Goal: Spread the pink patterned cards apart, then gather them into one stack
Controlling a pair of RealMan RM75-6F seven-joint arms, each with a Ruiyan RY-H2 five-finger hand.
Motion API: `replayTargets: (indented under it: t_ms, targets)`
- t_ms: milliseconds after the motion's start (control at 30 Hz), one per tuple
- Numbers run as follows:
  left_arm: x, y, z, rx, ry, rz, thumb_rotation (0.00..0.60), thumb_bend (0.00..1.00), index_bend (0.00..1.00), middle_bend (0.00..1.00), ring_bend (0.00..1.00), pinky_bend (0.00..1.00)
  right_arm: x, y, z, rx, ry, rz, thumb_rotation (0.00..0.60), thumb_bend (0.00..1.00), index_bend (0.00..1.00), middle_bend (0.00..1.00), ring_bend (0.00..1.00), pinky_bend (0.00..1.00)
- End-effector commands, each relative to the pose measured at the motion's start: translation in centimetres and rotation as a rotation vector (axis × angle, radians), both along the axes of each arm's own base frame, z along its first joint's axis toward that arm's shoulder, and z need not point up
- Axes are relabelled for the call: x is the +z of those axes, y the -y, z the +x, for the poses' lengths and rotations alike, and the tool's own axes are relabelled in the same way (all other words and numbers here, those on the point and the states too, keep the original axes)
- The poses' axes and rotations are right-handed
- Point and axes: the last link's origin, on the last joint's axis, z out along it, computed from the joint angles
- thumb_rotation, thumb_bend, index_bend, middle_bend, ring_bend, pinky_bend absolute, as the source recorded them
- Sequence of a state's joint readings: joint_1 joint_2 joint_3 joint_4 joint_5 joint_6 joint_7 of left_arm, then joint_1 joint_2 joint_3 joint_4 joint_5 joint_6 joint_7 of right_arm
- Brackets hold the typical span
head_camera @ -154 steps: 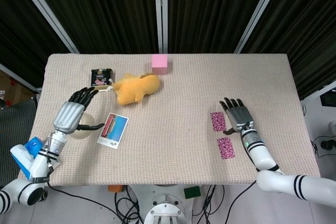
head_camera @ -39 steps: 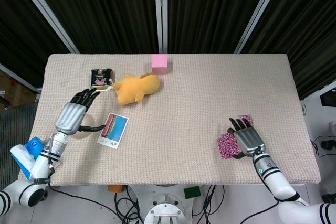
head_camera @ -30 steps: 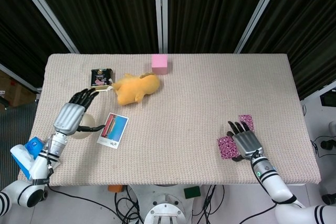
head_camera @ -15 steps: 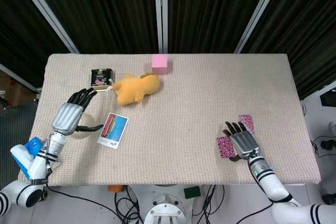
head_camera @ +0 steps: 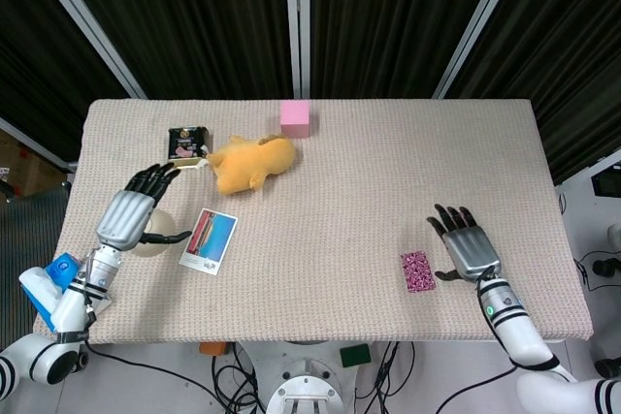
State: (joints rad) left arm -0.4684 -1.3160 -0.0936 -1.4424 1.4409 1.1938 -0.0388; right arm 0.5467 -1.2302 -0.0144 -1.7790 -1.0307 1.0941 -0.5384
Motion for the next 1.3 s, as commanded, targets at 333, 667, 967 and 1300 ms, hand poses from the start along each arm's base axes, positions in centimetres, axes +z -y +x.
replayTargets:
  t_ms: [333,667,967,1300]
  targets:
    - [-0.2,-0.1,0.1,-0.001,-0.008,-0.009,0.218,0.04,0.05,0.02,0.00,0.12,1.1,3.9,-4.0,-0.125,-0.116,-0.058,0.539,0.15,0.14,0.00,0.00,0.00]
    - [-0.2,-0.4,0.2,0.002,-0.014,-0.012,0.220,0.04,0.05,0.02,0.00,0.12,-0.5,4.9,-5.4,-0.179,-0.131,-0.019,0.541,0.15,0.13,0.00,0.00,0.00]
    - [-0.5,-0.5,0.3,0.006,-0.017,-0.020,0.218,0.04,0.05,0.02,0.00,0.12,-1.2,5.3,-5.4,-0.178,-0.131,-0.002,0.541,0.15,0.13,0.00,0.00,0.00]
    - [-0.3,-0.5,0.1,0.012,-0.020,-0.020,0.221,0.04,0.05,0.02,0.00,0.12,-1.8,5.6,-5.5,-0.191,-0.128,0.014,0.541,0.15,0.14,0.00,0.00,0.00]
